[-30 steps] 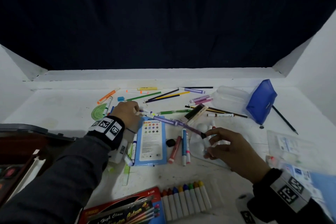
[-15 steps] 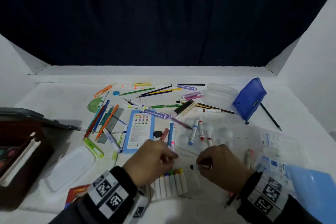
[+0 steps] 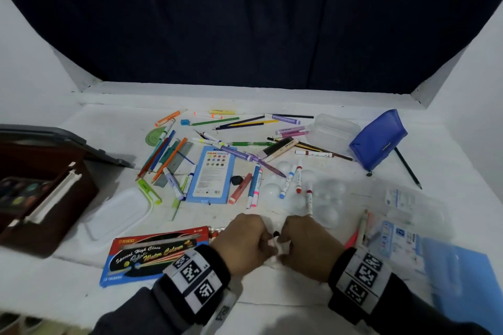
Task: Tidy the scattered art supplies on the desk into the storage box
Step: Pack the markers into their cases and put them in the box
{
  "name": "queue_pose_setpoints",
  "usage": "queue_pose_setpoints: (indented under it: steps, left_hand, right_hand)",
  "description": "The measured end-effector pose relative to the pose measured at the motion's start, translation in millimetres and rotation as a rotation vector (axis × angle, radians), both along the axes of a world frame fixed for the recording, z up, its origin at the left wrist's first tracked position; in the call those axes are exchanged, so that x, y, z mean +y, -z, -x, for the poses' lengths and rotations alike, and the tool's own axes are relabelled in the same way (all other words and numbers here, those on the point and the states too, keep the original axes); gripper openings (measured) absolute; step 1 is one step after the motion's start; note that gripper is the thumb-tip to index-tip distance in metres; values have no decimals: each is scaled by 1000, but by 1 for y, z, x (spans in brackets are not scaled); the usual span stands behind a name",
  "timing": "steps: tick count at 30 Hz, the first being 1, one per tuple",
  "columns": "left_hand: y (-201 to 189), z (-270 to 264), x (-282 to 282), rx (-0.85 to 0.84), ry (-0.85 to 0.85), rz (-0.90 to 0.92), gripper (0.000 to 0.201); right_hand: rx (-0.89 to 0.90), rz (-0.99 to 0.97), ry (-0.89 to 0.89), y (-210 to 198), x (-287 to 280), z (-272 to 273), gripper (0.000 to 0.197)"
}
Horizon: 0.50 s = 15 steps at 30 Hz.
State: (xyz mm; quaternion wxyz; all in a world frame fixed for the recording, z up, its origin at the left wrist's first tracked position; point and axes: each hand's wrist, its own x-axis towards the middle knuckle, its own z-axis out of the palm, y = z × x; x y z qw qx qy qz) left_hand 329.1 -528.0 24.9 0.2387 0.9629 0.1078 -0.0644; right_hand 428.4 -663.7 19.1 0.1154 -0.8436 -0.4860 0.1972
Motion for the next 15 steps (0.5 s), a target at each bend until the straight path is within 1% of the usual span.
queue_pose_setpoints:
  steps: [2,4,5,6,7,8,10,15]
  left_hand:
    - [0,1,3,28,10,-13,18]
    - [-1,3,5,47,7,-10,29]
    - [0,3,6,41,-1,-14,25]
    - [-1,3,6,30,6,-34,16]
    - [0,3,6,27,11,-54,17]
    - [1,1,6,29,19,-71,24]
    - [-1,-1,6,40,28,-110,30]
    - [-7,-6,4,68,46,-103,33]
  right_hand:
    - [32,-3,15,4,-1,-4,27]
    - [44,-18,21,5,-1,-7,22]
    - [49,-28,22,4,-1,-7,21]
    - [55,-38,23,4,0,-8,22]
    - [62,-44,26,2,1,-9,22]
    - [70,-50,31,1,2,-9,23]
    - [72,-49,39,-1,5,-10,22]
    - [78,-25,69,-3,11,-12,25]
